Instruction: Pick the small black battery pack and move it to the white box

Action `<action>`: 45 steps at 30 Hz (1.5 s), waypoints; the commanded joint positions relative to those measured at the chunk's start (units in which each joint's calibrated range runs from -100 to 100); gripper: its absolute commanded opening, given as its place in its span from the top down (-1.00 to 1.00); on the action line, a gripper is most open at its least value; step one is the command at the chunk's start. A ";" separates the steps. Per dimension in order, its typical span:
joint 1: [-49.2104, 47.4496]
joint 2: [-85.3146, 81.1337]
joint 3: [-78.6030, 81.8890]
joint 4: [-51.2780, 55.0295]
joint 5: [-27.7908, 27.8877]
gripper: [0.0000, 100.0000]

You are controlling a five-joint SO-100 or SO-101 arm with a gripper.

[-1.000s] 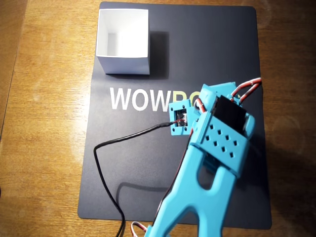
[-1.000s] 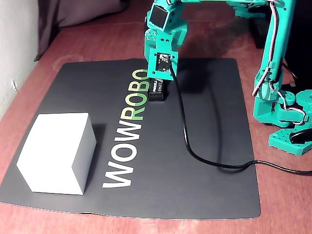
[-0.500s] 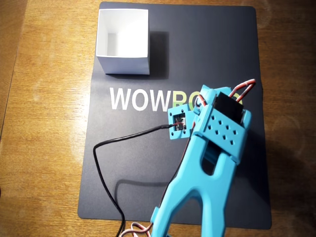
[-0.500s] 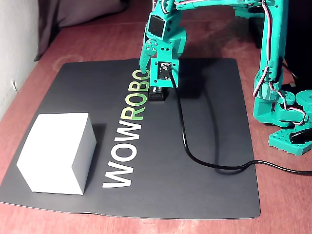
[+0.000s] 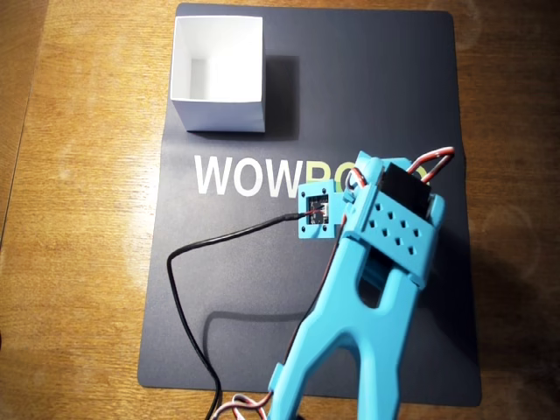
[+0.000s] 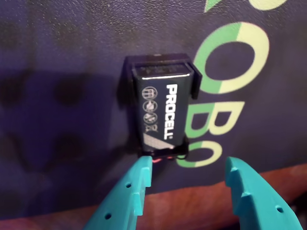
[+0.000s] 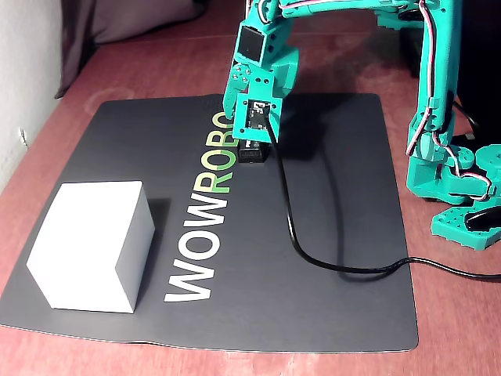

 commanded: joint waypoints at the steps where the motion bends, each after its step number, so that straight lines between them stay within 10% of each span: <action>1: 0.35 -0.16 -1.36 0.23 -0.06 0.64; 45: -0.36 13.08 -4.72 0.06 0.27 0.65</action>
